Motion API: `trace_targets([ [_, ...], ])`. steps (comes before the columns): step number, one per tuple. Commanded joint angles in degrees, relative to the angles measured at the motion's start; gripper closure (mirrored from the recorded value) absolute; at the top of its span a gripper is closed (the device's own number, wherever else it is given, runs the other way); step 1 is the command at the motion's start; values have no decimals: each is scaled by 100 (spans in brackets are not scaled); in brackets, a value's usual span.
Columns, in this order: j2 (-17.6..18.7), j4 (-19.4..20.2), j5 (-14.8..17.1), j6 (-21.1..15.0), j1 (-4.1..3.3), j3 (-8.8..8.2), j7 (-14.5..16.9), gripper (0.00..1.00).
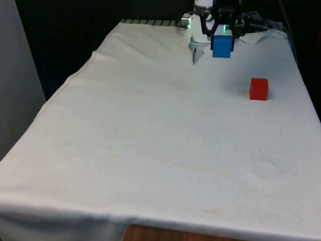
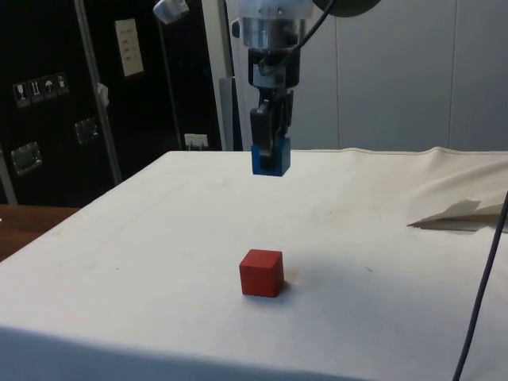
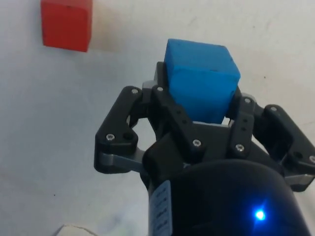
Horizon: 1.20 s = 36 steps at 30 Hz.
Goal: Stack the two cubes.
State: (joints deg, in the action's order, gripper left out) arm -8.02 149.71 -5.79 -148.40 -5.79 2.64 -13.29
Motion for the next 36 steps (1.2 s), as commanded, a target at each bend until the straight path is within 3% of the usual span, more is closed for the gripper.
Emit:
trace_targets([
  [1, 40, -29, 0, 0, -23, 57, -109, 98],
  [20, 338, -166, 6, -109, -69, 670, -814, 98],
  [36, 808, -212, 46, -544, -86, 945, -1140, 98],
])
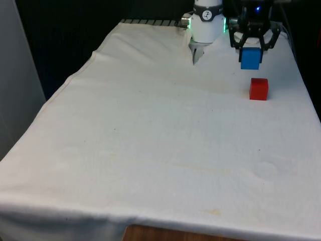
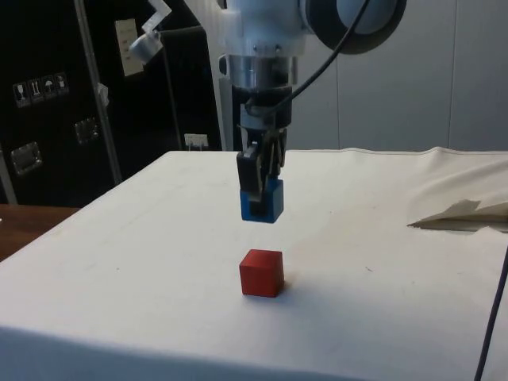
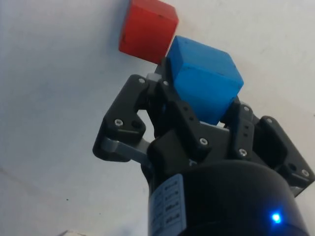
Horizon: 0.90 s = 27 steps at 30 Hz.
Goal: Stack the two cubes.
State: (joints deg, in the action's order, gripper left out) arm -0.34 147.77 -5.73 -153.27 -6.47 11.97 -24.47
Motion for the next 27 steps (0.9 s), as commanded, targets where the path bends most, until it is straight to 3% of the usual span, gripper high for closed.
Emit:
trace_targets([
  [1, 63, -17, 40, -80, -17, 29, -46, 98],
  [19, 676, -160, 29, -561, -29, 298, -401, 98],
  [27, 865, -212, 34, -693, -6, 327, -401, 98],
])
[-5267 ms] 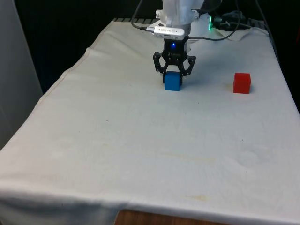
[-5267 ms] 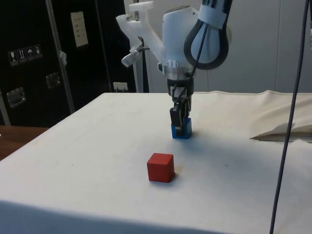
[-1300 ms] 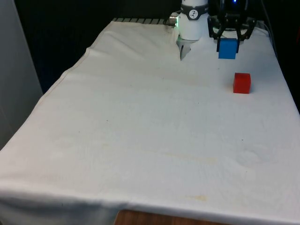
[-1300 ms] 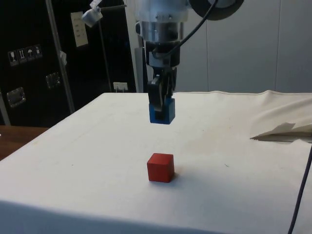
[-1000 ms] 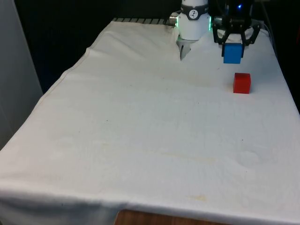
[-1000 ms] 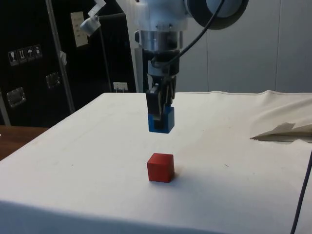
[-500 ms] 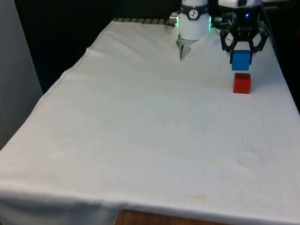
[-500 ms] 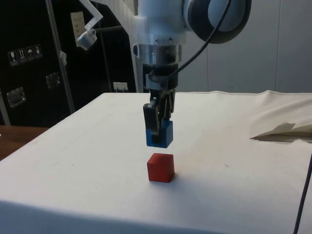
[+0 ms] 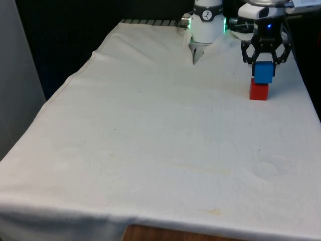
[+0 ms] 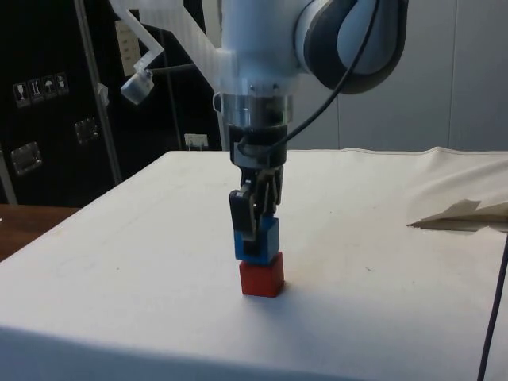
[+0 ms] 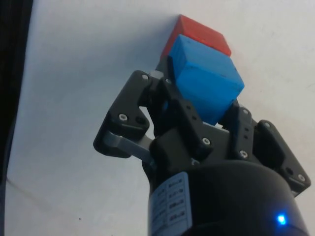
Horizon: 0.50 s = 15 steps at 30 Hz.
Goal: Stack the two cubes.
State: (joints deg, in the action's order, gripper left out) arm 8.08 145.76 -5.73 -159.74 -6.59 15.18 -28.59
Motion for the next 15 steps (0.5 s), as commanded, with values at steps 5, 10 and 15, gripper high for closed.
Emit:
trace_targets([
  [5, 17, -17, 17, -17, 6, 6, 6, 98],
  [10, 23, -23, 6, -6, 6, 0, 6, 98],
  [15, 46, -11, -6, -29, 11, -11, 17, 98],
])
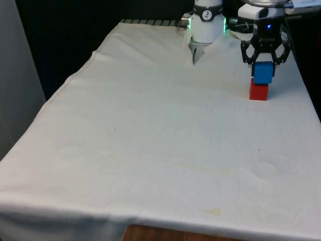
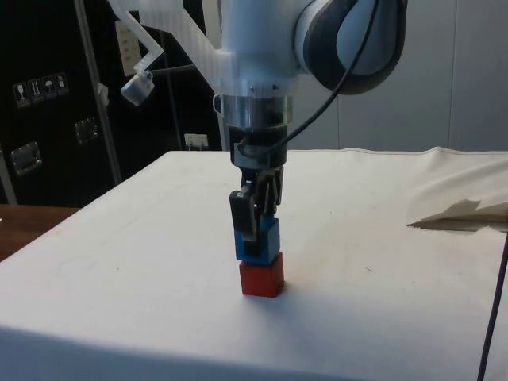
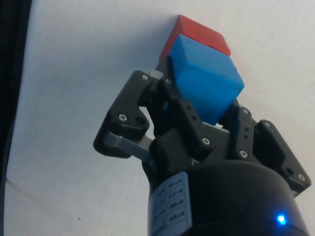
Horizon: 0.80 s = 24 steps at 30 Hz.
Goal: Stack the two cubes.
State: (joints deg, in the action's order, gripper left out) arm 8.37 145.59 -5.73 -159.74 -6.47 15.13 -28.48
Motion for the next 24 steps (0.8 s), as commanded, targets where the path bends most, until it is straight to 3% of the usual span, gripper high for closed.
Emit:
trace_targets([
  [1, 17, 11, -11, -34, 6, -11, 11, 98],
  [24, 74, 17, -6, 0, 17, -57, 63, 98],
])
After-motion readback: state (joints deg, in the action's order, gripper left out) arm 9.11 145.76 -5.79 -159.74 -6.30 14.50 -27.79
